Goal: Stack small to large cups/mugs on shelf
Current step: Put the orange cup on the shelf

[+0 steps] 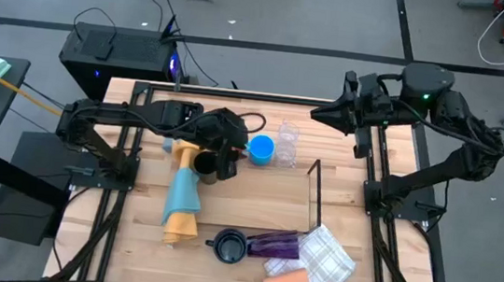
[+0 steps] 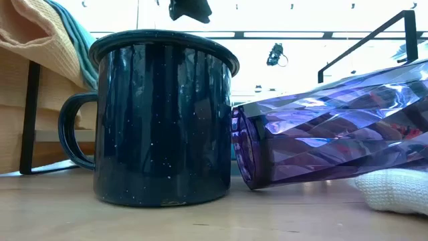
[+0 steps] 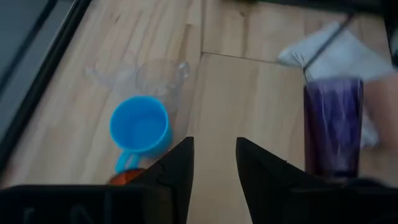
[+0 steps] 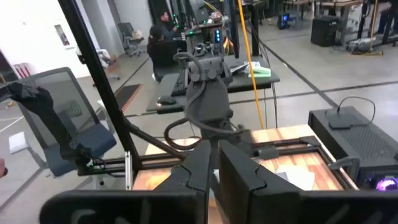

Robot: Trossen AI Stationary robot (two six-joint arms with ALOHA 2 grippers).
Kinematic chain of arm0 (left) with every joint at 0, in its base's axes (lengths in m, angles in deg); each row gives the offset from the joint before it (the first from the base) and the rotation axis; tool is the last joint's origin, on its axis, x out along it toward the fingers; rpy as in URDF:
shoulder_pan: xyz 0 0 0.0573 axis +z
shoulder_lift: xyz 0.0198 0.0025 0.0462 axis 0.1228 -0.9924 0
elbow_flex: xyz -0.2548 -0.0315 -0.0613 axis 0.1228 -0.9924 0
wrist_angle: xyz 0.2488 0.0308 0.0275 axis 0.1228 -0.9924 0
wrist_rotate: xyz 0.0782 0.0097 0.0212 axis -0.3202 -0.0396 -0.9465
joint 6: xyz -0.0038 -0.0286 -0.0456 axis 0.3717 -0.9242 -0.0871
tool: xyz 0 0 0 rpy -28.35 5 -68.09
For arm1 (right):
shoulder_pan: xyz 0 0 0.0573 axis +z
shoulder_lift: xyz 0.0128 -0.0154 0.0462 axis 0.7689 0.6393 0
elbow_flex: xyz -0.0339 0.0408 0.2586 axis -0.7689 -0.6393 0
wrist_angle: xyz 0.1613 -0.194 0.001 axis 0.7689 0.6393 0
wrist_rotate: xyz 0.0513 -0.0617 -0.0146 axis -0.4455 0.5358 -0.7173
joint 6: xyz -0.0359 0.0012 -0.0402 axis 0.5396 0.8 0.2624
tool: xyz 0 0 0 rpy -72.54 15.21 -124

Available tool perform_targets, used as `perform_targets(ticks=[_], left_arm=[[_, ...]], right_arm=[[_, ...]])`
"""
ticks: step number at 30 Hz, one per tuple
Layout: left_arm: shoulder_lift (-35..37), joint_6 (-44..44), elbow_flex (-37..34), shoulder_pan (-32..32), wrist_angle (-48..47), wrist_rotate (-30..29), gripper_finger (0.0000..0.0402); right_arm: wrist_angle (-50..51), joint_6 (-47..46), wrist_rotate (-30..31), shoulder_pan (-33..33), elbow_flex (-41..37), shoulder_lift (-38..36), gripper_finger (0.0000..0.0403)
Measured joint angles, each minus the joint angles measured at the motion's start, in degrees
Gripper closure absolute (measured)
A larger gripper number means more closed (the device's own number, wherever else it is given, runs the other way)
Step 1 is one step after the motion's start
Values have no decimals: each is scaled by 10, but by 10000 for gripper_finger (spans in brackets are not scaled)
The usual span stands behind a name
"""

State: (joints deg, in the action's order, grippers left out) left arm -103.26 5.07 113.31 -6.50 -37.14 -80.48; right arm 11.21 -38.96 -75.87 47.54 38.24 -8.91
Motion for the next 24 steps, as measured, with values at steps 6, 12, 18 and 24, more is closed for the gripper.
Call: perform_targets(ticks=[6,12,18,24], left_arm=[[0,33,0,1,6,-6,277],[0,26,0,8,6,-9,272],[0,24,0,7,6,-9,275],[0,19,0,7,6,-9,280]], right_arm=[[-3,-11,0,0,0,-5,365],[-3,-32,0,0,0,-6,365],[-3,-25,0,0,0,-6,365],[-3,-24,0,0,0,-6,365]])
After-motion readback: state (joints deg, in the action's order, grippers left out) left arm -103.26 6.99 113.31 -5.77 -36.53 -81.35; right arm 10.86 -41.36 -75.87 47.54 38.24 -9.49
